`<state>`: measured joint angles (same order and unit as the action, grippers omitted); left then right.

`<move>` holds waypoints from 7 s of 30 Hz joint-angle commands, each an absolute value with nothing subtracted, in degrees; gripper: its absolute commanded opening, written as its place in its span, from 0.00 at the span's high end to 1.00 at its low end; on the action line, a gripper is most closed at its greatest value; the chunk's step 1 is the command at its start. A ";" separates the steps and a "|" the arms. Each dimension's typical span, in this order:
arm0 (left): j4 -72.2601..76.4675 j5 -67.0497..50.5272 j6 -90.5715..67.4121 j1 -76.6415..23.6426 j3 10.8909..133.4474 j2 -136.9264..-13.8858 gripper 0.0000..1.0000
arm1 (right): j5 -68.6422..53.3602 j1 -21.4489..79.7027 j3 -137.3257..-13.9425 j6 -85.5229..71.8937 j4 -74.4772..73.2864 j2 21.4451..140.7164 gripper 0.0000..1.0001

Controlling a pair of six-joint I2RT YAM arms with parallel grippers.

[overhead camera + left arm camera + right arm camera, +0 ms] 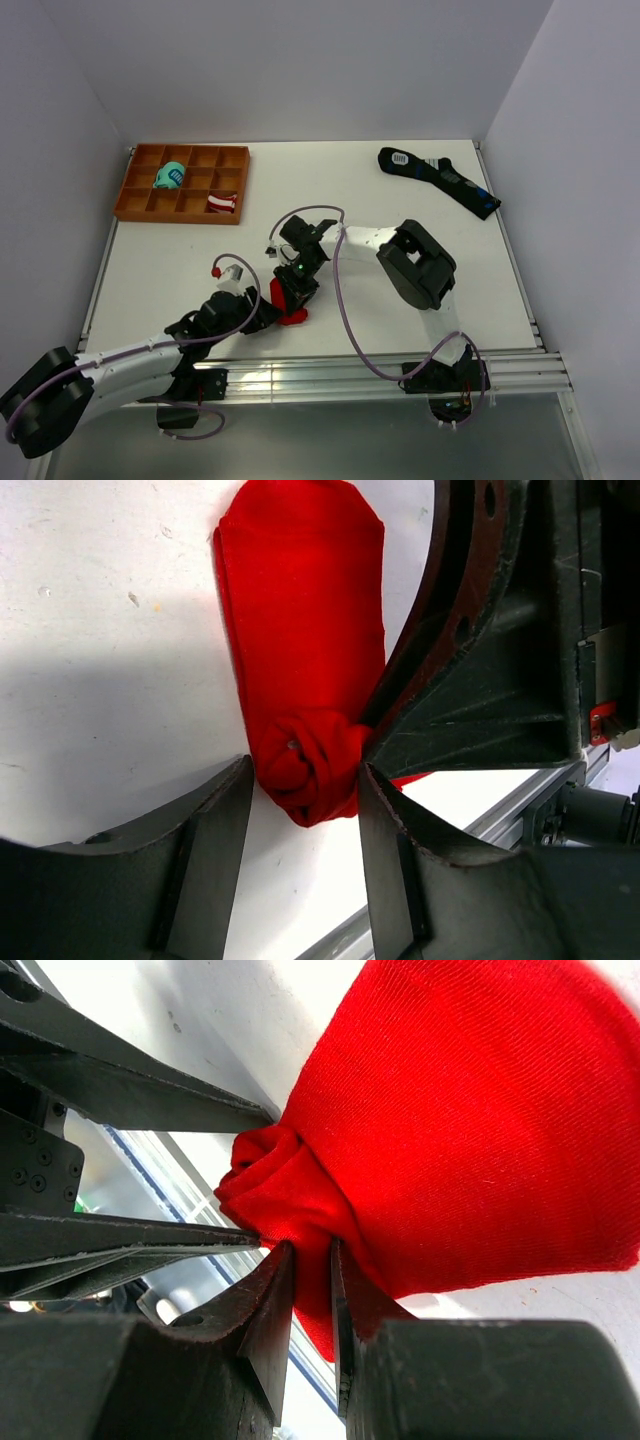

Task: Roll the socks
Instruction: Roll the sock at the center of the board.

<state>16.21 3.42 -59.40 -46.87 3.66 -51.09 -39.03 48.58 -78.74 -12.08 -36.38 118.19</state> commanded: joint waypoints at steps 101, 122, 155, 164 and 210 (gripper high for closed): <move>-15.03 -18.45 -65.74 -33.84 23.38 -69.96 0.99 | -5.71 63.55 -20.48 -25.05 43.50 85.25 0.47; -11.52 -19.69 -68.99 -33.13 19.51 -67.33 1.00 | -5.27 63.20 -21.09 -29.53 45.98 93.16 0.71; 12.92 -11.95 -64.78 -33.13 5.45 -52.03 0.52 | -33.73 48.87 -38.85 -39.55 9.93 101.07 0.84; 15.64 -9.49 -60.30 -33.22 2.82 -48.61 0.49 | -37.00 44.83 -42.36 -37.45 2.30 103.62 0.84; 11.52 -2.64 -59.59 -43.86 4.92 -55.63 0.48 | -27.25 46.93 -63.89 -29.09 -25.93 111.80 0.84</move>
<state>17.96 -4.47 -58.61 -42.85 4.40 -54.50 -34.87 46.35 -63.02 -31.40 -22.50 109.06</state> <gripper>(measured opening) 0.512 0.281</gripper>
